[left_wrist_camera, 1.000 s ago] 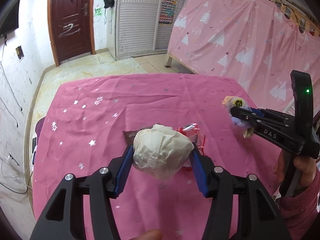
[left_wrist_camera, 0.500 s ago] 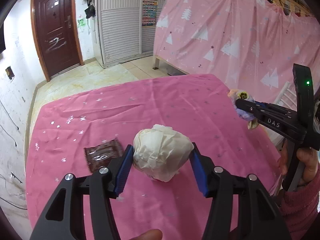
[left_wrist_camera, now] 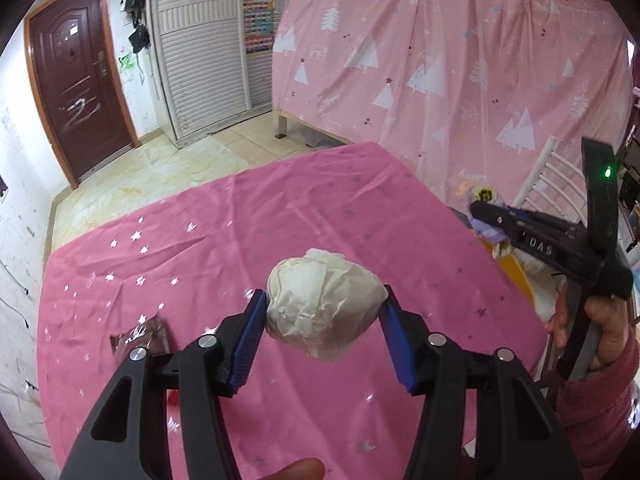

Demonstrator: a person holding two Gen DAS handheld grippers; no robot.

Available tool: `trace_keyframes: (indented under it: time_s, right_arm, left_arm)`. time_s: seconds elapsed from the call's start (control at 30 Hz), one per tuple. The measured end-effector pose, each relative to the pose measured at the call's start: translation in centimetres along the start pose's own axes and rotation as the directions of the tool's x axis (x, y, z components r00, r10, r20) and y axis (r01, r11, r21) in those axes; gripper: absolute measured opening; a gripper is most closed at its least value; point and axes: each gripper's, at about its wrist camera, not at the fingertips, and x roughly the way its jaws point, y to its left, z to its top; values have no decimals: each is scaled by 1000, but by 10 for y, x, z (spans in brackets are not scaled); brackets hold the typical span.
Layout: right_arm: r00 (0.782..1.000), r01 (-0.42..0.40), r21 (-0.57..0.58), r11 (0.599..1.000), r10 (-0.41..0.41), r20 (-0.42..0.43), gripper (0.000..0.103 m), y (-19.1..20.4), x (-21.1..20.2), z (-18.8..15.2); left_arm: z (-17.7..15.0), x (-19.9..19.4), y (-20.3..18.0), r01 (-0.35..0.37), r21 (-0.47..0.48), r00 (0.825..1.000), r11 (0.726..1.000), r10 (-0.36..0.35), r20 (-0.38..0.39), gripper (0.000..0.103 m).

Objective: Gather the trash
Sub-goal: 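Carry the white ball and purple plush with both tools over the bin, then open both tools to drop the ball and plush into the bin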

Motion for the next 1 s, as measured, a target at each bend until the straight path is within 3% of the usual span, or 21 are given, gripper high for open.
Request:
trace_keyframes:
  time_s: [0.23, 0.53, 1.0]
  right_arm:
    - [999, 46, 48, 998, -46, 1, 23, -38, -4, -6]
    - [994, 105, 88, 991, -103, -32, 23, -78, -7, -24]
    - [985, 137, 181, 974, -114, -129, 24, -131, 13, -58]
  left_arm:
    - [30, 13, -29, 34, 36, 999, 999, -34, 3, 51]
    - [55, 44, -93, 134, 77, 991, 988, -132, -25, 51]
    - [75, 114, -187, 266, 102, 955, 958, -248, -160, 51]
